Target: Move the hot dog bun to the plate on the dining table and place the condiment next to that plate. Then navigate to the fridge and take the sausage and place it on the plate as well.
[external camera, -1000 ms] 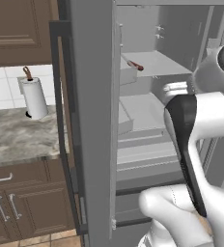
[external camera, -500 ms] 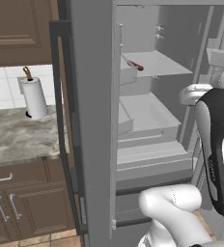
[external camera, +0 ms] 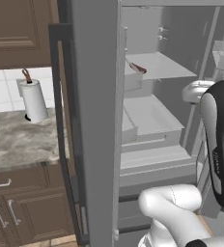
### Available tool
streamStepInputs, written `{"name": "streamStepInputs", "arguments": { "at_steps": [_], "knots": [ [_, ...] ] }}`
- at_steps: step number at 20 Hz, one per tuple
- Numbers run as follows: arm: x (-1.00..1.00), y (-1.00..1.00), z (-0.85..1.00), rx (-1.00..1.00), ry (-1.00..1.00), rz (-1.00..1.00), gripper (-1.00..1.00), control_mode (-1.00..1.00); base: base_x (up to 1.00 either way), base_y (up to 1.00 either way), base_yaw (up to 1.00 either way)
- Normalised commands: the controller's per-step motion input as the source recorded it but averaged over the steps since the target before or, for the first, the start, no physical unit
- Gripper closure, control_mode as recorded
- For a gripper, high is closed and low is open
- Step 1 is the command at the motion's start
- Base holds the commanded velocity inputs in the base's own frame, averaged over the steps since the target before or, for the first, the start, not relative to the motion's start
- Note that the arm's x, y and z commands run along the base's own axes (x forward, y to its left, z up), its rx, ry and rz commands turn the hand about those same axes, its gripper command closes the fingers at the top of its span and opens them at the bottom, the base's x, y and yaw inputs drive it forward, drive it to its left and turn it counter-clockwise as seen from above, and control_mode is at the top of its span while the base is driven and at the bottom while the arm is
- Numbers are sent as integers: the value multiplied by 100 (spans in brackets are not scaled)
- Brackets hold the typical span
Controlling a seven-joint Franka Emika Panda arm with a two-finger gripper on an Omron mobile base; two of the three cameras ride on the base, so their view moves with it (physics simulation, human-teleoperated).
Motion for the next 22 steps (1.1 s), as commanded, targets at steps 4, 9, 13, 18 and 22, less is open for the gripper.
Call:
{"name": "streamStepInputs", "arguments": {
  "at_steps": [4,9,13,18,22],
  "knots": [
    [0,0,0,0,0,0,-100,100,31,7,0],
    [0,0,0,0,0,0,-100,100,25,4,0],
    [0,0,0,0,0,0,-100,100,46,11,0],
    [0,0,0,0,0,0,-100,100,66,23,0],
    [0,0,0,0,0,0,-100,100,26,21,0]
  ]
}}
